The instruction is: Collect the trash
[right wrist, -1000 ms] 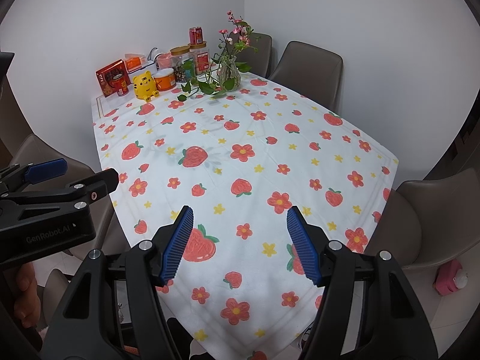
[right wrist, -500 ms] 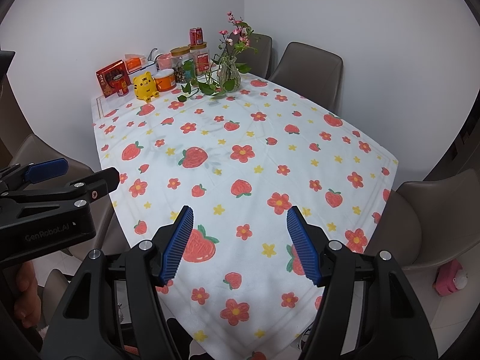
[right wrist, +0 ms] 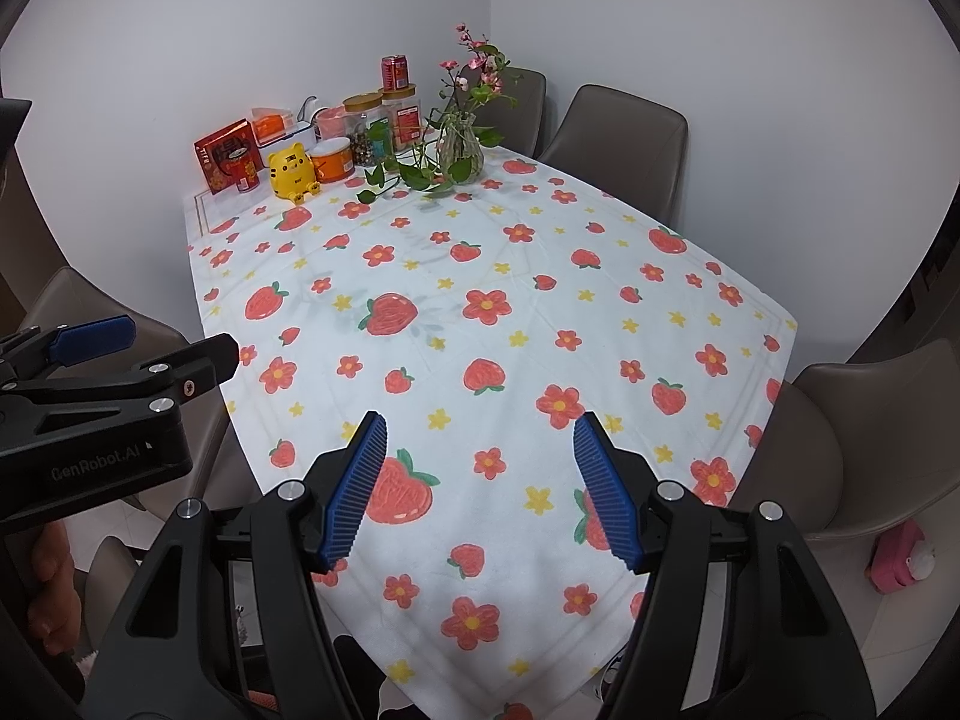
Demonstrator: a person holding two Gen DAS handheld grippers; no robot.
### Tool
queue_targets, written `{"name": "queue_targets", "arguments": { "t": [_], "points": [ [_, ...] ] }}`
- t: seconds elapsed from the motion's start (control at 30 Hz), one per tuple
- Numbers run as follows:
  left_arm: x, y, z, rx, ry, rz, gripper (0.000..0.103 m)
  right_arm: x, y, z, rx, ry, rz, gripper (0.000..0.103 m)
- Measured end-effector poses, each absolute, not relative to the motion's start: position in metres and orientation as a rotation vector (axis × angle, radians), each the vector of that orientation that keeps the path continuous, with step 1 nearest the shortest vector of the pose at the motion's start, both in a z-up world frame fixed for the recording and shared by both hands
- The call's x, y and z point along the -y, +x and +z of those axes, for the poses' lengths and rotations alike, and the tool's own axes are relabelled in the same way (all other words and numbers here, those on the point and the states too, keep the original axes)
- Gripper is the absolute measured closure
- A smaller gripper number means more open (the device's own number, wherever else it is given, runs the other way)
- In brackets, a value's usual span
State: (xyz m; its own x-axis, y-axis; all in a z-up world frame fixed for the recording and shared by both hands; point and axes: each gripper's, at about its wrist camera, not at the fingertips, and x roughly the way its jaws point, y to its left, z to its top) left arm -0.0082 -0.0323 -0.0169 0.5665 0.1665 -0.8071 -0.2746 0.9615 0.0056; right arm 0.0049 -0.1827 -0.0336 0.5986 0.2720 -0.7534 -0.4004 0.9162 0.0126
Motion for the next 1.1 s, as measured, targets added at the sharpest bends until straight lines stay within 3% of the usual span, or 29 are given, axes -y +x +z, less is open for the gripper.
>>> {"name": "queue_targets", "arguments": {
  "t": [1.1],
  "points": [
    [0.0321,-0.0107,-0.0184,-0.934,-0.126,0.261,0.013,0.1810,0.0046,-0.0331,-0.841,-0.166,0.394,0.040]
  ]
}}
